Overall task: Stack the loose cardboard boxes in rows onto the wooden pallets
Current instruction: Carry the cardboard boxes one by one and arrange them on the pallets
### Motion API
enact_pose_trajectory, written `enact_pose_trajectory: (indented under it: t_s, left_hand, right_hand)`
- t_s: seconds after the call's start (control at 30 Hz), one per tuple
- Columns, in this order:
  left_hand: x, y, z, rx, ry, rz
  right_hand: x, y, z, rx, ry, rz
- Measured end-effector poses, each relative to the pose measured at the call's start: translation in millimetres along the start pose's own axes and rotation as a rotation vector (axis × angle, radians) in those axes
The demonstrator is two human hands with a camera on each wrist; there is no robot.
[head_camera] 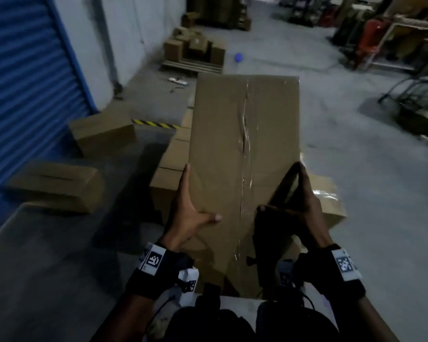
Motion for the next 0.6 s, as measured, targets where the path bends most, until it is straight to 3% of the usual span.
enact_pose_trajectory:
  t_s: [0.3,0.47,0.6]
  left_hand:
    - [27,30,210,-0.001,-0.261,-0.071]
    - [79,42,298,0.036,-0.349,-0.083]
    - [136,61,356,0.033,-0.346,-0.031]
  right_hand:
    - [-39,127,-162,-0.051,0.198,0.184]
    - [-9,181,-227,-0.038,0.302,0.259]
    - [41,214,-282,-0.054,0.362,0.238]
Point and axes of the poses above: each hand's wrist, its own x-axis towards the middle knuckle, its own z-axis out of the palm, y = z × x, the point moved 7 cm from there along x, towards the middle knuckle, and after that the axes turned 7 degrees about -y, right-handed, at the moved point
